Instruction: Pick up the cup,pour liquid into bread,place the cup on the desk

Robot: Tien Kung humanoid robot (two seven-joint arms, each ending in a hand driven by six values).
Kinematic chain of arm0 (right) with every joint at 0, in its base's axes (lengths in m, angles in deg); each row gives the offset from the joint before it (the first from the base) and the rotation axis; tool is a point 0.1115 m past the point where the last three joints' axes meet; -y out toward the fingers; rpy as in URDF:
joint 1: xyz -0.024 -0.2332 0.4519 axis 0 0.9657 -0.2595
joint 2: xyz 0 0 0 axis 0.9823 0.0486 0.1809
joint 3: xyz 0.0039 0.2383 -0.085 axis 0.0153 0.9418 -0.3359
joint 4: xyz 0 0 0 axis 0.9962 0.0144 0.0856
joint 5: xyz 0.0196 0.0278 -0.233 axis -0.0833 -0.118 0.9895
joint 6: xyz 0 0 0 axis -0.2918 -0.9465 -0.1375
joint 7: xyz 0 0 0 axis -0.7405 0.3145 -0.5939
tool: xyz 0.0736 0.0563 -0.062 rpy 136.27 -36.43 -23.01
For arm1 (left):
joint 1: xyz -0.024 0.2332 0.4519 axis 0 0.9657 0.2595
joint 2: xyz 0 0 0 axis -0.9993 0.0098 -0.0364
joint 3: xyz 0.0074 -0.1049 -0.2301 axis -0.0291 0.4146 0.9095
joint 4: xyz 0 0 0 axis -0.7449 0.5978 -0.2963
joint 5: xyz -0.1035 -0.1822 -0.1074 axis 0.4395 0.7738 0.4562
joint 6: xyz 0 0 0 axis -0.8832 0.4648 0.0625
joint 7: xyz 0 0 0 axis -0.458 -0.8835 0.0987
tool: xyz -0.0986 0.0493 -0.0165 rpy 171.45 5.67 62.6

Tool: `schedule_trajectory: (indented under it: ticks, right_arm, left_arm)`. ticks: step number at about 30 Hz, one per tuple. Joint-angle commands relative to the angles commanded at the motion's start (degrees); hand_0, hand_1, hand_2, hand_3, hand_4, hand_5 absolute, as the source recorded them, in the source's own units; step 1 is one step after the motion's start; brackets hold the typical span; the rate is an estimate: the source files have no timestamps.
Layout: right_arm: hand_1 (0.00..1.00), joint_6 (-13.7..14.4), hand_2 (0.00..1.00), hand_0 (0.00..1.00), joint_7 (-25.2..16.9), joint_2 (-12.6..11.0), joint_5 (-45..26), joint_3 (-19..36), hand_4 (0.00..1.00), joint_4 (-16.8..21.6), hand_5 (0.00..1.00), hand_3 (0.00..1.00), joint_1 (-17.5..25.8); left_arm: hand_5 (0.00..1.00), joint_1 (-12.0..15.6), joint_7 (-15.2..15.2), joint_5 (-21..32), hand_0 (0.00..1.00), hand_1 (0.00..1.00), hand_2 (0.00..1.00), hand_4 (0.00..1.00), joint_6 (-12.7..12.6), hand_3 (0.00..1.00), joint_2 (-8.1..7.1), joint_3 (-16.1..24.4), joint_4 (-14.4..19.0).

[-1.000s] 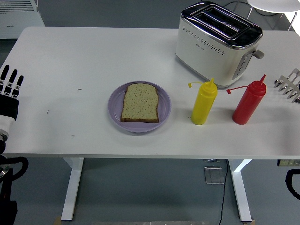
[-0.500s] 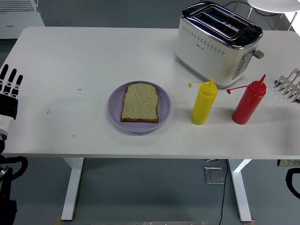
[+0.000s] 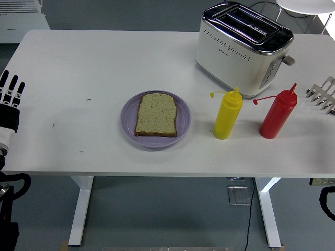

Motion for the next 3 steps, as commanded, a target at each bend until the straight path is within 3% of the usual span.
schedule_trajectory:
  ticks: [3]
  right_arm:
    - [0.726,-0.02,0.760,0.812,0.00,0.02,0.00,-0.08,0.568,0.01,0.391,0.759,-0.01]
  left_arm:
    - [0.998,0.01,0.00,0.01,0.811,0.743,0.730,0.516,-0.01,0.721,0.00,0.03,0.00]
